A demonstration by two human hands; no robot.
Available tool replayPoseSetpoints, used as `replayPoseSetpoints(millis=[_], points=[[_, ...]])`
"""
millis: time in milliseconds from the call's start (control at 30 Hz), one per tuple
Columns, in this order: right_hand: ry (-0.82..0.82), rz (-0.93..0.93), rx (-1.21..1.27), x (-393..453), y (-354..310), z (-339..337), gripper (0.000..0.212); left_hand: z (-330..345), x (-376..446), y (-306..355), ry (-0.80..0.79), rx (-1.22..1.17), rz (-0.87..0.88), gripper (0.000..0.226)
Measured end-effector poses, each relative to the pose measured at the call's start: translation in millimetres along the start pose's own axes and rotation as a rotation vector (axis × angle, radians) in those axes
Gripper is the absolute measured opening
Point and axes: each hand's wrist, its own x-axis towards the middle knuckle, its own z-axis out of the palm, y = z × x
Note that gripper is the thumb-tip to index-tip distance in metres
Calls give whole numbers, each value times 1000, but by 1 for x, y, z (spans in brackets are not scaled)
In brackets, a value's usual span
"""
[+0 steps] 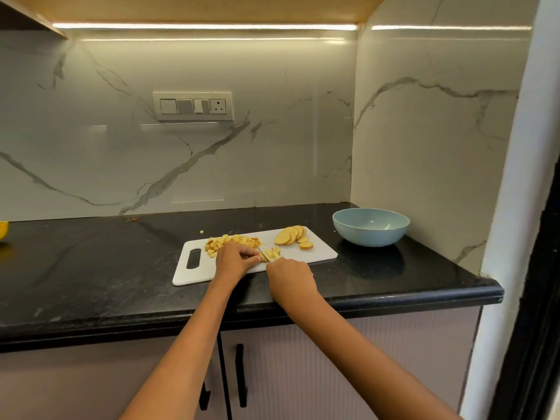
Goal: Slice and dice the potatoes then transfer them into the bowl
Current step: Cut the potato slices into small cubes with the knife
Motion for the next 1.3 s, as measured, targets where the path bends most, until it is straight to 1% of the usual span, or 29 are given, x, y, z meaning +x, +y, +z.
replayPoseSetpoints(millis=[67,133,267,367,500,633,767,1067,1200,1300], points=[[-14,-34,-17,0,-1,1,26,0,-2,-1,3,-8,18,18],[-24,-16,21,1,4,0,26,0,-3,0,2,-13,33,18],[-49,170,272,3,22,0,25,-1,-3,0,9,-12,15,17],[-37,227,344,3,24,2,24,0,-1,-2,37,-33,-6,17],[-12,188,304,3,21,5,24,0,1,-3,65,-67,-39,17],[9,138,262,0,20,3,26,0,-1,-2,37,-57,-25,17],[29,129,232,-2,19,2,26,0,0,-2,32,-58,-28,17],[19,69,135,2,1,3,28,-1,3,-5,7,-64,-21,15],[-46,86,181,7,1,1,29,-1,2,-4,-4,-64,-26,16],[-55,118,235,6,7,2,27,1,0,-5,18,-65,-12,15]])
